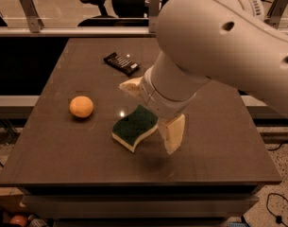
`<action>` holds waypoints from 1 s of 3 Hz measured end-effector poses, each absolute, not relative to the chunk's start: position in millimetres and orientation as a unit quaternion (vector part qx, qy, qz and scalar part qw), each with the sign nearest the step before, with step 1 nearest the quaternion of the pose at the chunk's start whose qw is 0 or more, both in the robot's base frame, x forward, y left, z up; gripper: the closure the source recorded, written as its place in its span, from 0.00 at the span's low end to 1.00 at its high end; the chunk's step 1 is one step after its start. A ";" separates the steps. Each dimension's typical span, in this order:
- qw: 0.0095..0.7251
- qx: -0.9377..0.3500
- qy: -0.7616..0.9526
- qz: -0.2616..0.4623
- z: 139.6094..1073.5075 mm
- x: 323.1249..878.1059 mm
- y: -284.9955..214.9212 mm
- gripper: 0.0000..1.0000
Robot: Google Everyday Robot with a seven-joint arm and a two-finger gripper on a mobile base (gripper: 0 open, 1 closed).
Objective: Move sponge near rxbar chocolate
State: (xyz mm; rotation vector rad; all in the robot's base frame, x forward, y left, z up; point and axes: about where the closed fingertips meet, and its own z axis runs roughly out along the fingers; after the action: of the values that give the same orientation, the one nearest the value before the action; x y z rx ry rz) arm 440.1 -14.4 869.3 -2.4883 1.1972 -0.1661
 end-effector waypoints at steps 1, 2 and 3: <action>0.162 -0.893 0.414 -0.070 860.0 445.3 -12.8 0.00; 0.127 -0.908 0.392 -0.081 857.0 449.9 -14.7 0.00; 0.090 -0.918 0.375 -0.088 858.6 455.3 -20.7 0.00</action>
Offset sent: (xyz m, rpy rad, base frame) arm 0.0157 -0.0058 -0.0174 -0.2432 0.0203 0.1181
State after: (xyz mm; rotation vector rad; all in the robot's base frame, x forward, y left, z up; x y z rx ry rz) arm 455.3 -20.7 858.6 -2.7300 1.1143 -0.2630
